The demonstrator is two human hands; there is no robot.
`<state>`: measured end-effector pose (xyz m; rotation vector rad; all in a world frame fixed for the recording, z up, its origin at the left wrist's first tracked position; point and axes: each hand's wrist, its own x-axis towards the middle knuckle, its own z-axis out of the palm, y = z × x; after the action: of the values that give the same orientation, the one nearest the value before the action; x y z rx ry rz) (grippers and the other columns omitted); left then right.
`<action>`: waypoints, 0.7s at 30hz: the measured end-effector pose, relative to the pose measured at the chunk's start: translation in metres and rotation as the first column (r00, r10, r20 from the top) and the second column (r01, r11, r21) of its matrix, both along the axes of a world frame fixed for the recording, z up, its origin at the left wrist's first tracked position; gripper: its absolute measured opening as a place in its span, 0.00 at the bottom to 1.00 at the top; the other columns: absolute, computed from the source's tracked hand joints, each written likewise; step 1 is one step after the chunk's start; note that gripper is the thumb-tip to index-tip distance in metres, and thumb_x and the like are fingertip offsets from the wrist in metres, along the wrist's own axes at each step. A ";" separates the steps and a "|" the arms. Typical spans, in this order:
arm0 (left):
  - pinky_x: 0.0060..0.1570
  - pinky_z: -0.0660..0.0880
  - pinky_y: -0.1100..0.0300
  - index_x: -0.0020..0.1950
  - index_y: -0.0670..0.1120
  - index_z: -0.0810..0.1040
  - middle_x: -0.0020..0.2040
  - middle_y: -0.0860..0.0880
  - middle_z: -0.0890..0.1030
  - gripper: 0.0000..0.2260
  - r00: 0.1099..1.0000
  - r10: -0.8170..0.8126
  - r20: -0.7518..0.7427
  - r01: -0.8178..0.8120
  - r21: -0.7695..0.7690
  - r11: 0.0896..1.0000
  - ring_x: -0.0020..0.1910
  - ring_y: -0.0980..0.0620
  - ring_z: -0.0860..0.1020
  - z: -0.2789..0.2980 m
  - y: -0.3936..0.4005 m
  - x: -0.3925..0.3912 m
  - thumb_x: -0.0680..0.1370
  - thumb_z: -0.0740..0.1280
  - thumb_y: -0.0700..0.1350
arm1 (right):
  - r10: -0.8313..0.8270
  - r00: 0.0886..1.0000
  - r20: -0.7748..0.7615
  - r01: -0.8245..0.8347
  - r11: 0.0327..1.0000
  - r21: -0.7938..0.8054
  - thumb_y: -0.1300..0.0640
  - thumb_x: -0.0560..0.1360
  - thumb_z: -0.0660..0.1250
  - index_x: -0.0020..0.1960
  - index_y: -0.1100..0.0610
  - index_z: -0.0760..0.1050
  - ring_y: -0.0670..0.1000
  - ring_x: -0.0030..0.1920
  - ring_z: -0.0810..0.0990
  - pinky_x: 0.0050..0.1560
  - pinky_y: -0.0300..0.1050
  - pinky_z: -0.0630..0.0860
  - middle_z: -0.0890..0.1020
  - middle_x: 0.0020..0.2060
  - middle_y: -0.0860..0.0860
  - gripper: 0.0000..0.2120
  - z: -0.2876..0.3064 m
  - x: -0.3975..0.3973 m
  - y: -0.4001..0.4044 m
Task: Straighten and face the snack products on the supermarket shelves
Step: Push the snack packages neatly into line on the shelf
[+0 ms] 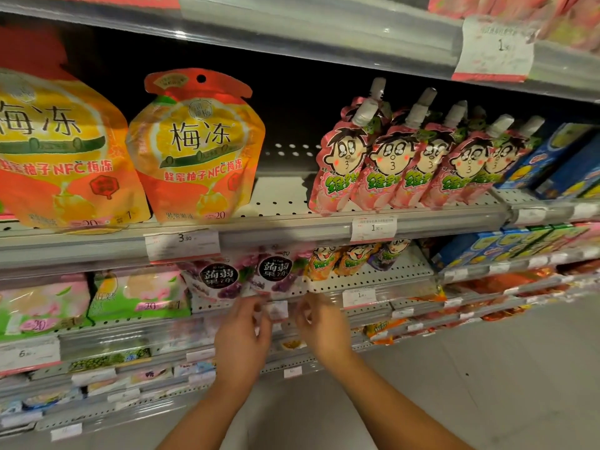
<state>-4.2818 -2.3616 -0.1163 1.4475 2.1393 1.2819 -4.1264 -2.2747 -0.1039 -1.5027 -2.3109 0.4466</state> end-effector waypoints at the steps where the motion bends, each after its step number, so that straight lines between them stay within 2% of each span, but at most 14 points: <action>1: 0.37 0.78 0.54 0.57 0.51 0.78 0.50 0.55 0.80 0.09 0.998 -0.056 -0.015 0.056 0.016 0.998 0.42 0.56 0.79 0.005 0.003 0.009 0.79 0.62 0.48 | -0.006 1.000 0.014 0.006 1.000 0.005 0.50 0.78 0.62 0.47 0.50 0.78 0.46 0.33 0.79 0.30 0.36 0.70 0.81 0.40 0.46 0.07 0.003 0.011 -0.004; 5: 0.46 0.79 0.53 0.57 0.49 0.78 0.53 0.51 0.81 0.11 0.950 -0.244 -0.195 0.260 0.061 0.964 0.49 0.50 0.79 0.040 0.030 0.059 0.75 0.67 0.44 | -0.077 0.995 -0.064 0.073 0.996 -0.060 0.53 0.74 0.65 0.45 0.48 0.77 0.46 0.34 0.79 0.33 0.45 0.76 0.80 0.39 0.44 0.03 0.008 0.070 -0.014; 9: 0.60 0.74 0.53 0.62 0.52 0.77 0.60 0.53 0.78 0.15 0.821 -0.500 -0.275 0.522 0.011 0.853 0.61 0.50 0.75 0.088 0.063 0.131 0.77 0.61 0.51 | -0.196 0.968 -0.156 0.163 0.966 -0.200 0.49 0.75 0.66 0.47 0.48 0.77 0.46 0.39 0.82 0.41 0.51 0.80 0.83 0.40 0.45 0.04 0.027 0.146 -0.016; 12: 0.67 0.66 0.60 0.69 0.58 0.73 0.68 0.59 0.73 0.17 0.751 -0.657 -0.073 0.652 -0.076 0.754 0.69 0.57 0.69 0.117 0.081 0.186 0.80 0.63 0.54 | -0.322 0.896 -0.305 0.235 0.928 -0.290 0.44 0.76 0.69 0.53 0.45 0.79 0.42 0.47 0.83 0.49 0.45 0.81 0.85 0.46 0.42 0.09 0.055 0.217 -0.016; 16: 0.62 0.74 0.56 0.68 0.63 0.73 0.63 0.67 0.75 0.16 0.719 -0.671 0.183 0.690 -0.063 0.721 0.62 0.61 0.75 0.133 0.096 0.257 0.81 0.67 0.55 | -0.454 0.787 -0.419 0.327 0.881 -0.342 0.48 0.77 0.73 0.58 0.41 0.78 0.38 0.51 0.83 0.55 0.42 0.81 0.85 0.50 0.41 0.11 0.089 0.321 -0.022; 19: 0.60 0.76 0.53 0.68 0.64 0.72 0.62 0.68 0.75 0.15 0.701 -0.691 0.177 0.712 -0.109 0.694 0.60 0.63 0.75 0.130 0.109 0.305 0.81 0.65 0.57 | -0.494 0.747 -0.446 0.361 0.864 -0.352 0.50 0.76 0.73 0.56 0.41 0.78 0.37 0.52 0.82 0.54 0.39 0.80 0.84 0.50 0.40 0.10 0.107 0.398 -0.034; 21: 0.58 0.76 0.53 0.66 0.67 0.72 0.61 0.72 0.73 0.14 0.682 -0.709 0.181 0.731 -0.145 0.666 0.59 0.66 0.74 0.127 0.119 0.334 0.81 0.63 0.60 | -0.510 0.749 -0.422 0.394 0.856 -0.335 0.48 0.76 0.73 0.60 0.41 0.77 0.37 0.55 0.80 0.56 0.38 0.78 0.83 0.53 0.38 0.13 0.107 0.448 -0.042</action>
<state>-3.9476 -2.2430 0.0106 1.8026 1.3063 0.7700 -3.6784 -2.3170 0.0031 -1.7351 -1.4646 0.8610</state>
